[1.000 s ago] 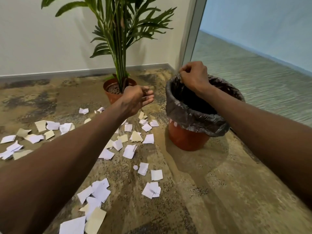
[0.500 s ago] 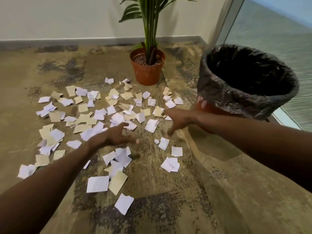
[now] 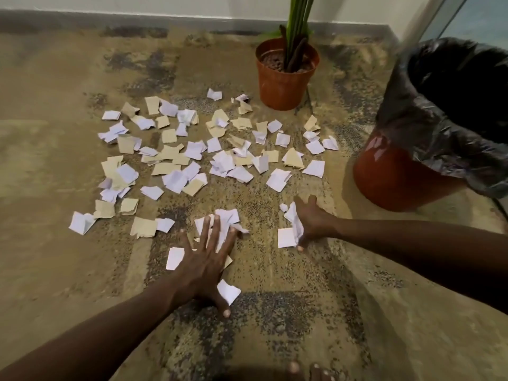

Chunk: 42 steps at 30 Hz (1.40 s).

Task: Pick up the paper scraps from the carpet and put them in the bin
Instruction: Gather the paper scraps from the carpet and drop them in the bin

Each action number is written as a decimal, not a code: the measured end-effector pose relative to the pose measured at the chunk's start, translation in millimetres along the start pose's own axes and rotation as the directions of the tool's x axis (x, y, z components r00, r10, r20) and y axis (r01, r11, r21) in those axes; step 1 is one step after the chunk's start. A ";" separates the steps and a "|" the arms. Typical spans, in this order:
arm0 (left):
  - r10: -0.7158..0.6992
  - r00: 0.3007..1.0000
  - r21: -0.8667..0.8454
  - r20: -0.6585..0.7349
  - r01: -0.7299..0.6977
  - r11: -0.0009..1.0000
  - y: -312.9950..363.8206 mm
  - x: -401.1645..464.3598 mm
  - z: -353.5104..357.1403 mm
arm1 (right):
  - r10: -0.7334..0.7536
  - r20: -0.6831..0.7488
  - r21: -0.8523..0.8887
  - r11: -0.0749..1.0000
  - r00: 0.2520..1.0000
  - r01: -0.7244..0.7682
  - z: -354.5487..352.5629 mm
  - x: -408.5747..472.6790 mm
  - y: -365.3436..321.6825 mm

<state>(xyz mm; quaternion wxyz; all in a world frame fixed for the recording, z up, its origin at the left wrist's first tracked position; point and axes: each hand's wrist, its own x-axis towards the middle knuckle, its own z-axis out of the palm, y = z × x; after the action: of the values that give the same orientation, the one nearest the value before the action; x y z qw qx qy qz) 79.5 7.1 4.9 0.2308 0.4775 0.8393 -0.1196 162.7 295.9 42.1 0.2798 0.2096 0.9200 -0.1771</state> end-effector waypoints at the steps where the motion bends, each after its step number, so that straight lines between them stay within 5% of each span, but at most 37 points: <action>1: -0.014 0.999 0.003 -0.035 0.014 1.000 -0.7 1.2 -0.8 | -0.036 -0.038 0.031 0.999 0.999 0.037 -1.1 5.9 -6.0; 7: -0.336 0.922 -0.171 -0.192 0.306 0.937 -36.8 -2.9 -22.6 | -0.138 -0.060 0.074 0.987 0.989 0.142 -17.2 24.1 -34.8; 12: -0.464 0.886 -0.406 0.011 0.428 0.807 -23.1 -18.4 3.6 | -0.103 0.107 -0.039 0.993 0.989 0.108 -23.5 22.1 -36.8; 21: -0.447 0.877 -0.530 -0.175 0.298 0.794 -22.7 5.7 -6.0 | -0.364 0.141 -0.157 0.910 0.921 0.384 3.0 36.1 -93.4; 28: -0.347 0.927 -0.615 -0.143 0.191 0.765 -36.5 11.3 -16.4 | -0.413 0.093 -0.152 0.894 0.906 0.422 13.2 49.4 -120.9; 32: -0.324 0.922 -0.617 -0.214 0.129 0.776 -37.2 16.0 -20.3 | -0.433 -0.038 -0.005 0.901 0.900 0.434 11.1 51.5 -117.3; 35: -0.347 0.897 -0.732 -0.274 0.040 0.681 -33.6 18.6 -20.1 | -0.413 -0.071 0.036 0.909 0.908 0.416 6.2 53.3 -111.4; 42: -0.535 0.844 -0.906 -0.044 0.192 0.377 -38.5 18.5 -32.9 | -0.300 -0.057 0.178 0.935 0.952 0.306 -23.3 56.5 -94.7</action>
<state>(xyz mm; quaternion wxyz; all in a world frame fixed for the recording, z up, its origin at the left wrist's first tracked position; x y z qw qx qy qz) 29.5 14.9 23.3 0.2643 0.1024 0.8887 0.3603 63.8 241.9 46.7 0.2152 0.0929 0.9248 -0.2997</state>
